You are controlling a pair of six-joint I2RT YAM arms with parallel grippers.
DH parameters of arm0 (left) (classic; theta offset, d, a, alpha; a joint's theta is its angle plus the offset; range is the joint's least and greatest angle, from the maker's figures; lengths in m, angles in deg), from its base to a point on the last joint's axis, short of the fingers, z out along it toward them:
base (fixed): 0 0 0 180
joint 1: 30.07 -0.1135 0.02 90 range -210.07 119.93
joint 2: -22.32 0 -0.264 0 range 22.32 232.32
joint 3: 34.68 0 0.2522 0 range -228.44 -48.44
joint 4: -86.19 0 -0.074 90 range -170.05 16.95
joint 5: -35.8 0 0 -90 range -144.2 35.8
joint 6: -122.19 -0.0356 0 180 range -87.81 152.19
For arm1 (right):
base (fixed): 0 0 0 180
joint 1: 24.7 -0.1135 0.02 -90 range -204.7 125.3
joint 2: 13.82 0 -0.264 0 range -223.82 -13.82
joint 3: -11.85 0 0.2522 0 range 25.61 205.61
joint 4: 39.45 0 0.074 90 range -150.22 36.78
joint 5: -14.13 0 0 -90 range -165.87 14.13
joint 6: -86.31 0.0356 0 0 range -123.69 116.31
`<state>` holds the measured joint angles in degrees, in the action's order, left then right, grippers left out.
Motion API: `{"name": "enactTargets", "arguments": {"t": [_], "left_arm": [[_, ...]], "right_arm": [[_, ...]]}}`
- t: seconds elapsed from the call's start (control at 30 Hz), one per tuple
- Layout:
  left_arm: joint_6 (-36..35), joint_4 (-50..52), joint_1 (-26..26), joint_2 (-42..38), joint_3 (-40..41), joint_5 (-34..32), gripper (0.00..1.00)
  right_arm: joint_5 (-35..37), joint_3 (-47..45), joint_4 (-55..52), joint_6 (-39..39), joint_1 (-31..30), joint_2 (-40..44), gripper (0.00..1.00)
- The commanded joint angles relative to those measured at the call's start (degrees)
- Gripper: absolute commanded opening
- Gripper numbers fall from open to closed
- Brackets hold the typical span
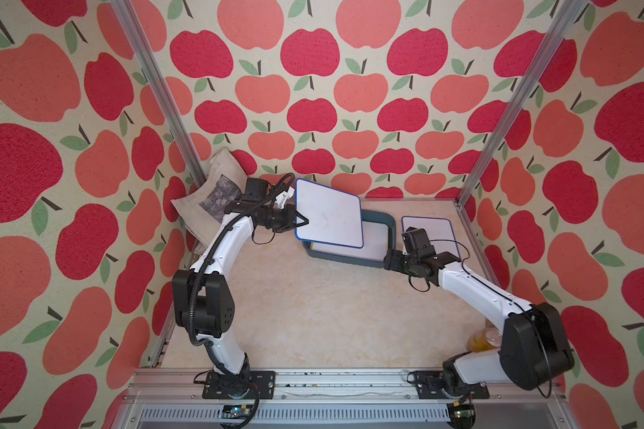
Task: Put the whiteboard into the storage box
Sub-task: Place the whiteboard in the storage box.
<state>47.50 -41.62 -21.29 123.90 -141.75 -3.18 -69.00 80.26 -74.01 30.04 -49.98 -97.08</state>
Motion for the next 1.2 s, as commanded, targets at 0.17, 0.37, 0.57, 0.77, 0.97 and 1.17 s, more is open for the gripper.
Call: {"name": "enactTargets", "arguments": {"t": [0.17, 0.37, 0.57, 0.77, 0.97, 1.17], "left_arm": [[-2.6, -2.2, -2.0, 4.8, -5.6, 7.7, 0.0], [-1.4, -2.7, -3.4, 7.4, -5.0, 9.2, 0.0], [-1.2, -3.7, -4.1, 5.9, -1.1, 9.5, 0.0], [-1.3, -3.4, -4.3, 3.2, 2.1, 9.6, 0.0], [-1.2, -3.7, -4.7, -0.6, 6.2, 9.4, 0.0], [-0.8, -3.7, -4.7, -3.7, 9.3, 9.6, 0.0]], "right_arm": [[-1.3, 6.2, 3.9, 3.9, 1.9, -9.4, 0.76], [-4.1, 9.5, 2.9, 2.7, 1.9, -15.2, 0.52], [-4.9, 11.6, -0.6, -1.3, 1.9, -17.1, 0.37], [-5.7, 12.4, -2.2, -5.4, 1.9, -17.2, 0.26], [-6.1, 10.5, -0.8, -8.4, 1.7, -15.1, 0.25], [-6.3, 9.4, 0.6, -12.1, 1.2, -14.4, 0.22]]}}
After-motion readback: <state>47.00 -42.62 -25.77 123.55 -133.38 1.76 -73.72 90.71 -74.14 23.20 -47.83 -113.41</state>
